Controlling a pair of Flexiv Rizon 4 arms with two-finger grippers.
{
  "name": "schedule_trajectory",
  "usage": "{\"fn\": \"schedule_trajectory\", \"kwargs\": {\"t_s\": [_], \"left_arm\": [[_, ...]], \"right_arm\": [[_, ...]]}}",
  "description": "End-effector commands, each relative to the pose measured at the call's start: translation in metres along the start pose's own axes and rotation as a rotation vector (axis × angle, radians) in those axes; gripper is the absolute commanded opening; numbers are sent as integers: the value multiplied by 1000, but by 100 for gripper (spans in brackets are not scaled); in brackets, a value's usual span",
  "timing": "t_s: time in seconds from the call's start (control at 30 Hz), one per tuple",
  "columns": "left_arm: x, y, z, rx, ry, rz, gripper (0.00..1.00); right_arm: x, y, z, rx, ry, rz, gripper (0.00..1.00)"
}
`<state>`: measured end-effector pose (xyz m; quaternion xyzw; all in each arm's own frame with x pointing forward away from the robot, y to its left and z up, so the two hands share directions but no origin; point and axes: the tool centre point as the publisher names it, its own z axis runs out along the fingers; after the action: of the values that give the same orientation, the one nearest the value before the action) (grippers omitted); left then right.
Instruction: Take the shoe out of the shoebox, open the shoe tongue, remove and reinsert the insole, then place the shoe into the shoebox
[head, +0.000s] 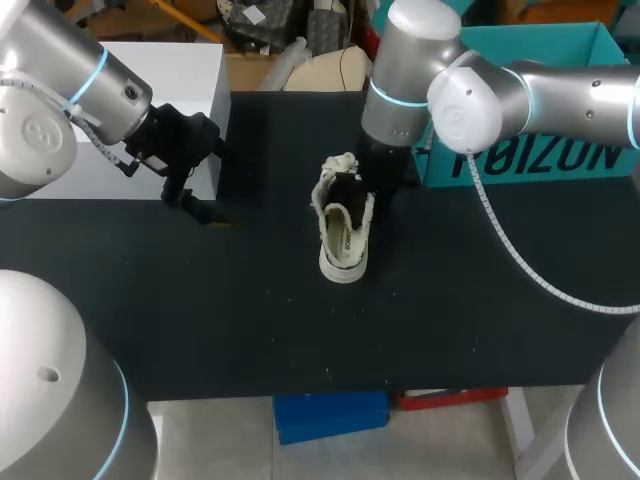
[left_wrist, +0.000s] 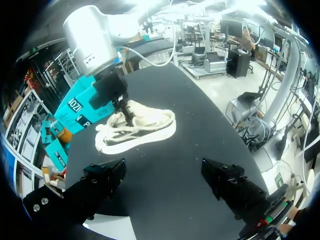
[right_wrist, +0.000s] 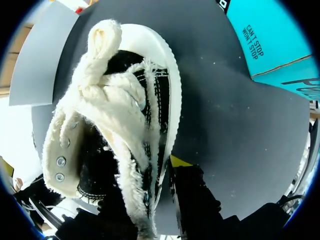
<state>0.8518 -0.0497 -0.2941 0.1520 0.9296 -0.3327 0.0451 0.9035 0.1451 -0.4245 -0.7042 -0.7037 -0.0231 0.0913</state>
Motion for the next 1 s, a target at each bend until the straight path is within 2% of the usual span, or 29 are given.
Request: {"fn": "schedule_trajectory", "kwargs": {"t_s": [0.03, 0.2, 0.37, 0.43, 0.5, 0.57, 0.7, 0.73, 0.83, 1.0], "left_arm": [[1, 0, 0, -1, -3, 1, 100], [1, 0, 0, -1, -3, 1, 100], [1, 0, 0, -1, -3, 1, 100], [1, 0, 0, -1, -3, 1, 100], [1, 0, 0, -1, -3, 1, 100], [1, 0, 0, -1, -3, 1, 100], [1, 0, 0, -1, -3, 1, 100], [1, 0, 0, -1, -3, 1, 100], [1, 0, 0, -1, -3, 1, 100], [1, 0, 0, -1, -3, 1, 100]], "right_arm": [[2, 2, 4, 1, -4, 11, 0], [4, -3, 3, 4, 6, 28, 0], [12, -10, -19, 14, 17, 19, 0], [16, -14, -34, 46, 4, -8, 0], [17, -19, -50, 38, -12, -34, 0], [15, -28, -81, 55, -50, -66, 0], [6, -44, -123, 63, -128, -177, 0], [3, -47, -136, 63, -148, -230, 0], [-5, -51, -177, 58, -210, -551, 0], [-22, -41, -231, 138, -287, -938, 0]]}}
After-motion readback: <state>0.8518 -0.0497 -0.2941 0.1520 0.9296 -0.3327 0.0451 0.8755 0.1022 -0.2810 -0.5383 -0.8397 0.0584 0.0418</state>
